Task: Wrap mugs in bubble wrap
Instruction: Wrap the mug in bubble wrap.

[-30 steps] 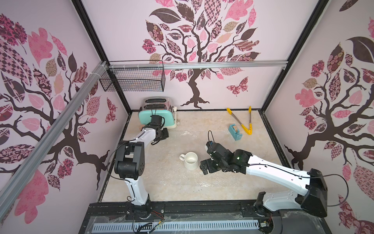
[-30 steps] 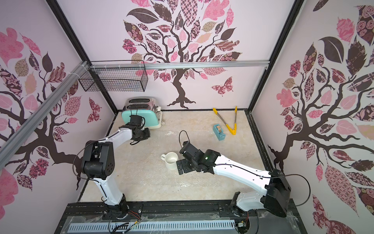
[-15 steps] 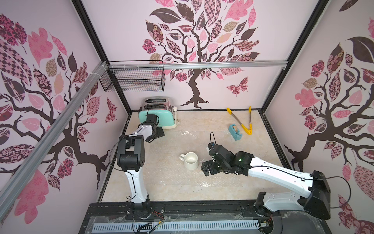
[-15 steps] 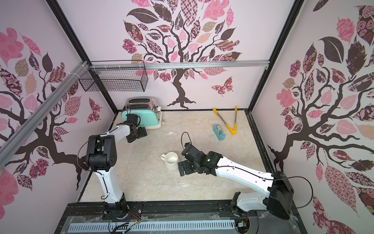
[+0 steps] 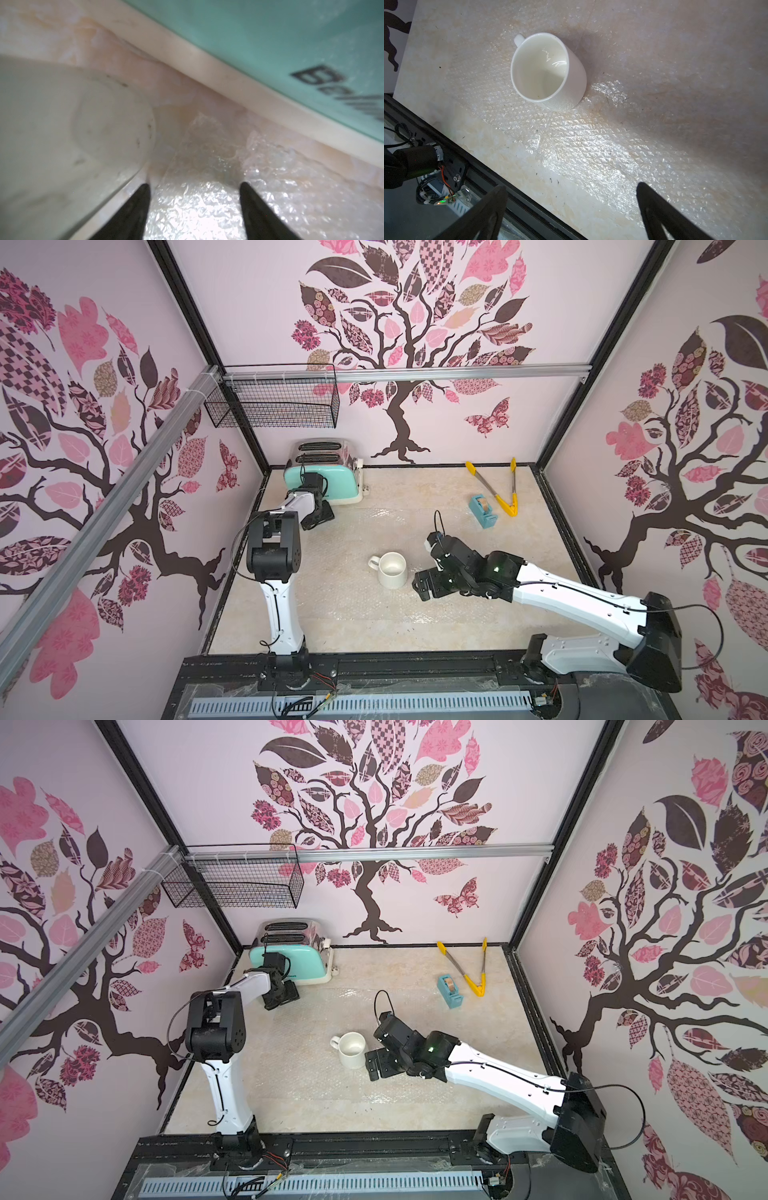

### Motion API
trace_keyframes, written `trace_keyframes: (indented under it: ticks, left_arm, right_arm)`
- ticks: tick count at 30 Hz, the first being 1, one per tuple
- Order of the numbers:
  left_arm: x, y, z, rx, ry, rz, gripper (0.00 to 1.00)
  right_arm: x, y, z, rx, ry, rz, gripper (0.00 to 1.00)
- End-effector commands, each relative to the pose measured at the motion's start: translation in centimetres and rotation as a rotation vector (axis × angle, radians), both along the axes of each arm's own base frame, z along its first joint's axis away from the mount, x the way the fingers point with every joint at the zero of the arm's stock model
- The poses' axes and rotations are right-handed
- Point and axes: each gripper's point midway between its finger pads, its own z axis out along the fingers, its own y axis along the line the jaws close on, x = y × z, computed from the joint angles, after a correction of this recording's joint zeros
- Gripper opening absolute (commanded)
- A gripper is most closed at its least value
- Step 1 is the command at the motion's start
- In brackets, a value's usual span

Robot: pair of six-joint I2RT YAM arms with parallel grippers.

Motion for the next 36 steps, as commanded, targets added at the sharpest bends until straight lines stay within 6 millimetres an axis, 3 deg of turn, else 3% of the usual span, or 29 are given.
trace_keyframes:
  ticks: [1,7,13,19,23,27,36]
  left_arm:
    - [-0.4,-1.6,-1.3,-0.062,0.039,-0.044,0.37]
    - [-1.0,-2.8,1.9,-0.078,-0.037,-0.082,0.00]
    - [-2.2,-5.1,6.9,-0.096,-0.151,-0.133,0.00]
    - [-4.5,-9.2,12.0,-0.142,-0.269,-0.218,0.00]
    - [-7.6,-13.3,15.2,-0.154,-0.331,-0.323,0.00]
    - [-11.8,-17.8,17.0,-0.170,-0.362,-0.434,0.00]
    - [-22.4,-26.8,15.4,-0.288,-0.316,-0.722,0.00]
  right_arm:
    - [0.0,-0.3,0.1,0.002,-0.002,-0.008,1.00]
    - [-0.2,-0.1,-0.8,0.007,0.015,-0.003,1.00]
    - [0.0,-0.6,-1.4,-0.004,0.014,-0.033,1.00]
    - [0.4,-1.6,-1.5,0.011,0.010,-0.086,1.00]
    - [1.0,-2.5,-0.8,0.040,-0.012,-0.132,1.00]
    - [1.8,-3.2,0.2,0.086,-0.025,-0.168,0.99]
    - [3.9,-3.8,2.8,0.108,-0.080,-0.209,0.99]
